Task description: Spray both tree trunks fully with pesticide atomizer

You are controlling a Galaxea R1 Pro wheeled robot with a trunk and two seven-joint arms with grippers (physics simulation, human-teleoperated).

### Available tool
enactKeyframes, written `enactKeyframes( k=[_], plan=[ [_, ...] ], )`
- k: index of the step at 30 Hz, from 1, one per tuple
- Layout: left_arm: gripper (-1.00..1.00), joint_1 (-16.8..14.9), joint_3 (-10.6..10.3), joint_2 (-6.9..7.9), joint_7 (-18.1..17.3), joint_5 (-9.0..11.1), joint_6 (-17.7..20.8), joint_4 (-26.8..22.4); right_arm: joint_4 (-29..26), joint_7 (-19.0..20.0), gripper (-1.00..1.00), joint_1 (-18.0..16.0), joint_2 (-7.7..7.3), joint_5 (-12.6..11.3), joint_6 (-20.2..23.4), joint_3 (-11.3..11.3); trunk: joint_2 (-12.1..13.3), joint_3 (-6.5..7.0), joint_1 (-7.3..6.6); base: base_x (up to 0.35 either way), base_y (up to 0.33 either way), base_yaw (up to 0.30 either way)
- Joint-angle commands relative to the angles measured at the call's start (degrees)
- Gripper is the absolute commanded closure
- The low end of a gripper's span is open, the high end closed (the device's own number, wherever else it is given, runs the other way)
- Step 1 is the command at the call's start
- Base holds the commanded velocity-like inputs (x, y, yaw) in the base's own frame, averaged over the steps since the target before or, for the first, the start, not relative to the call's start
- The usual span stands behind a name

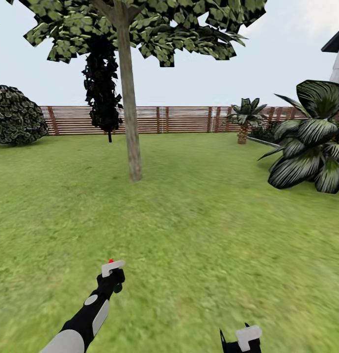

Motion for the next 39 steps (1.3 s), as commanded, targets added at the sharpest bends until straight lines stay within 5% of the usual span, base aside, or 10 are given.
enactKeyframes(
  k=[1, 39],
  plan=[
    [1.0, -0.05, 0.35, -0.06, -0.4, 0.15, -0.13, 0.04, 0.01, -0.6, -1.0, -0.03, -0.05, 0.5, 0.0, 0.28, -0.03, -0.06, 0.03, 0.35, 0.098, 0.163],
    [1.0, -0.05, 0.29, -0.1, -0.48, 0.15, -0.13, 0.05, 0.03, -0.52, -1.0, -0.03, -0.05, 0.5, 0.0, 0.37, -0.03, -0.12, 0.03, 0.35, 0.082, 0.128]
  ],
)
